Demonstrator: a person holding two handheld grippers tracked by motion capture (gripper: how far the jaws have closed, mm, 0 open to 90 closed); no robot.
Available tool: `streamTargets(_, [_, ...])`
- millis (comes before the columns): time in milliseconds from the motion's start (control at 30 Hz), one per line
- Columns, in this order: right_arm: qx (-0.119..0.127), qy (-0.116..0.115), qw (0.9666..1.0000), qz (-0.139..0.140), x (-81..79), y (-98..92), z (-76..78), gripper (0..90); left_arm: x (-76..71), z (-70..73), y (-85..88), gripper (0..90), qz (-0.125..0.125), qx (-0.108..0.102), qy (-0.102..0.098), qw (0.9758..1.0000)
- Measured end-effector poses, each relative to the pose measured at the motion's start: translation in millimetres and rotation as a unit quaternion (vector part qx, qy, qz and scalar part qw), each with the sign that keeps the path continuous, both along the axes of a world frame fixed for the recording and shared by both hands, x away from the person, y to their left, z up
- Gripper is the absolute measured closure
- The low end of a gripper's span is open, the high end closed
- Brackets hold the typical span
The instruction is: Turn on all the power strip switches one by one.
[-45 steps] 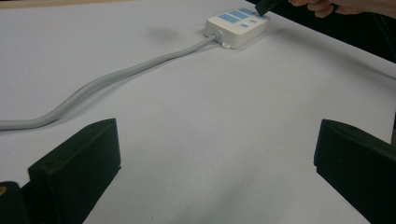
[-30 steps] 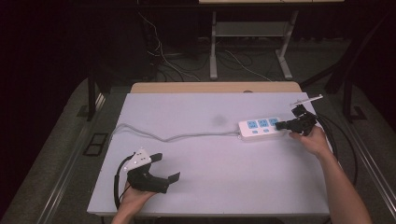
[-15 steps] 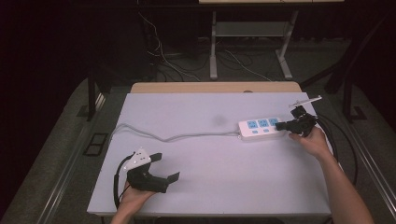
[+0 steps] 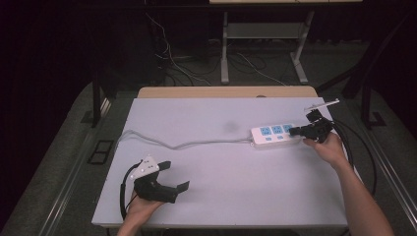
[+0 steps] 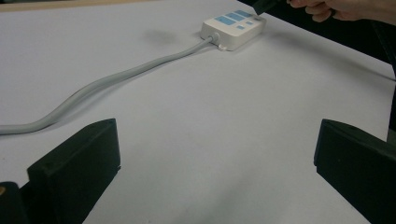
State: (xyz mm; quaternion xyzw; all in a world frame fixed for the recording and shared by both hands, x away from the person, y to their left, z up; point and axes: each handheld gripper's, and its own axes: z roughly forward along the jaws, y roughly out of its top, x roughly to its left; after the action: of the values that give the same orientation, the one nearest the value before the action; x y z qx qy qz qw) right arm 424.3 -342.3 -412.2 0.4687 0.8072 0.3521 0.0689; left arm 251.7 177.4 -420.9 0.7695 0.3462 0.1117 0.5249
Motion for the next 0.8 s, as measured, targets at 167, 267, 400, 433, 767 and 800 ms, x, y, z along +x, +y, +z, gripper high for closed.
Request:
streamTargets(167, [0.004,-0.006,1.0000,0.000,-5.6,-0.2,9.0,88.5,-0.4,0.4,-0.4,0.0,-0.002,-0.001,-0.001,1.0000])
streamTargets(267, [0.005,-0.010,0.9999,-0.002,-9.7,-2.1,14.6,88.3,-0.5,0.5,-0.6,0.0,-0.002,-0.002,-0.002,1.0000])
streamTargets(400, [0.010,-0.014,0.9998,-0.005,-16.7,-4.4,22.4,85.8,-1.0,0.7,-0.7,0.0,-0.002,-0.003,-0.002,1.0000])
streamTargets(433, [0.012,-0.014,0.9998,-0.006,-18.8,-4.8,24.5,84.6,-1.0,0.9,-0.7,0.0,-0.001,-0.003,-0.003,1.0000])
streamTargets(767, [0.030,-0.045,0.9981,-0.032,-48.0,-3.2,39.4,33.2,-1.3,1.4,-0.2,0.0,0.001,-0.008,-0.004,1.0000])
streamTargets(800, [0.032,-0.046,0.9980,-0.032,-52.1,-2.6,40.6,28.1,-1.3,1.3,-0.1,0.0,0.001,-0.008,-0.004,1.0000])
